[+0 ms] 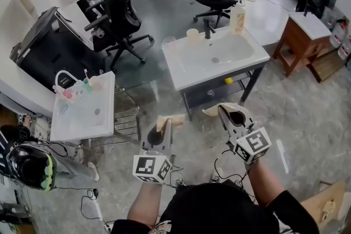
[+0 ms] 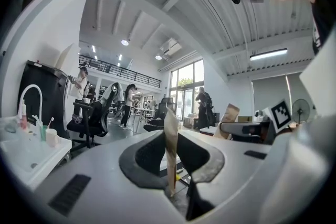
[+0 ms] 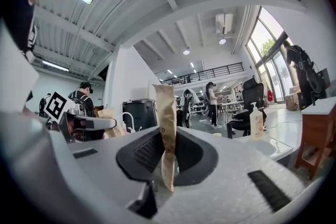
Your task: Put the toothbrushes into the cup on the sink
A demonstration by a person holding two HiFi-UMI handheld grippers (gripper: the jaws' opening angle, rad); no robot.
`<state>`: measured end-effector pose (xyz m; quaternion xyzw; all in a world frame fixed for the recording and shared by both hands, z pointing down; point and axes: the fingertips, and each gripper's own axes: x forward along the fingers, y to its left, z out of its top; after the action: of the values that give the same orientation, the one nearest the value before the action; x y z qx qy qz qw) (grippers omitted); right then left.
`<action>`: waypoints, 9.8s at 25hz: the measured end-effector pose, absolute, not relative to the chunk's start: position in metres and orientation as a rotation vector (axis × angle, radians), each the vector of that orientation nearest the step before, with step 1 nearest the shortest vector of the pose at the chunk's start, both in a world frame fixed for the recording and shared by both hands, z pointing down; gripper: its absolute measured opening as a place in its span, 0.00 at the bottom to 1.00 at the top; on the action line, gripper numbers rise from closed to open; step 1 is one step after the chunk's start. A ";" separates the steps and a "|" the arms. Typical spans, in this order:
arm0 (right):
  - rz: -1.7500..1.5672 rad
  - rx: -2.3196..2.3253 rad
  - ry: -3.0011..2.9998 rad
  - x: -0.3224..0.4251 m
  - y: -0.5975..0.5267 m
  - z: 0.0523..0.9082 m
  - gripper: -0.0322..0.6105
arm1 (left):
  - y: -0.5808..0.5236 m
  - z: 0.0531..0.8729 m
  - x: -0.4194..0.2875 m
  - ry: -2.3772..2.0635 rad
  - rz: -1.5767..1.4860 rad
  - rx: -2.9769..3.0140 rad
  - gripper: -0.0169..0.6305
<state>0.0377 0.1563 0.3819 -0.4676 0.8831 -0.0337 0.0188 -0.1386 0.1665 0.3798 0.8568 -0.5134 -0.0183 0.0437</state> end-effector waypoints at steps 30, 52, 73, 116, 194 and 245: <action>-0.075 -1.434 2.725 0.095 0.058 0.382 0.12 | 0.068 0.378 -0.093 -1.634 -0.103 2.615 0.12; -0.137 -1.532 2.774 0.013 -0.156 0.405 0.12 | -0.156 0.401 -0.173 -1.549 -0.135 2.562 0.12; -0.101 -1.343 2.852 0.037 -0.240 0.395 0.12 | -0.220 0.394 -0.142 -1.705 -0.143 2.499 0.12; -0.014 -1.155 2.921 0.072 -0.341 0.389 0.12 | -0.239 0.392 -0.088 -1.849 -0.068 2.404 0.12; -0.162 -1.327 3.038 0.022 -0.457 0.509 0.37 | -0.224 0.421 -0.121 -1.831 -0.049 2.340 0.12; 0.148 -1.195 2.867 0.063 -0.217 0.332 0.06 | -0.195 0.332 -0.081 -1.688 -0.234 2.647 0.12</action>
<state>0.0626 -0.2170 0.3324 -0.3841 0.9219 0.0475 0.0161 -0.0811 -0.1946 0.3320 0.8408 -0.5362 -0.0742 -0.0031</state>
